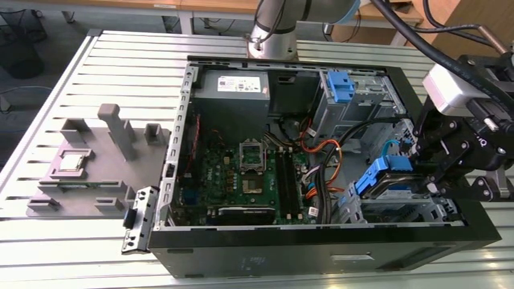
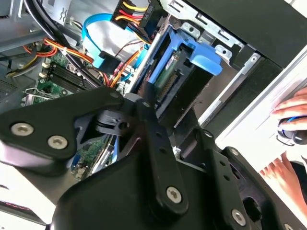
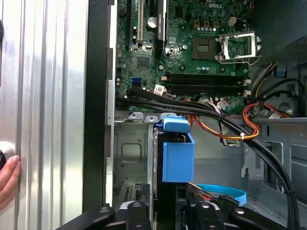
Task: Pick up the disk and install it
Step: 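Insert the disk into the insertion slot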
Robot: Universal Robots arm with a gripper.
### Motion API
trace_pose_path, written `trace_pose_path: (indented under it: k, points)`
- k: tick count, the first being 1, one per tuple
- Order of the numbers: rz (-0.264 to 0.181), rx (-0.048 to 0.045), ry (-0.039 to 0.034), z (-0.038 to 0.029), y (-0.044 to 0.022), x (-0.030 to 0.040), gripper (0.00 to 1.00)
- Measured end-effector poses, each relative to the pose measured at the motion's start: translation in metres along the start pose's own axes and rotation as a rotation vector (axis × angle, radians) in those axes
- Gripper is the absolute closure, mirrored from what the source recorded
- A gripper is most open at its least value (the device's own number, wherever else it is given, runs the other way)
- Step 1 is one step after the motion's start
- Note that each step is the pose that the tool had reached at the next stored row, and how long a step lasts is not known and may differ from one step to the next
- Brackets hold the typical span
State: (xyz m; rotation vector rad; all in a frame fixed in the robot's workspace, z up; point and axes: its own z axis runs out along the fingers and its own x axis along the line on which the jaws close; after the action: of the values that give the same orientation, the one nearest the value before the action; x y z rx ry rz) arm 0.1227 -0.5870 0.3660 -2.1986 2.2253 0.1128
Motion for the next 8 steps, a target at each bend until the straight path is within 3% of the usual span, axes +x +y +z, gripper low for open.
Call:
trace_pose_path:
  k: [1, 8]
  points:
    - [0.0, 0.0, 0.0002, -0.0002, 0.0, -0.0001, 0.58]
    - [0.0, 0.0, 0.0009, -0.0004, 0.0, -0.0002, 0.58]
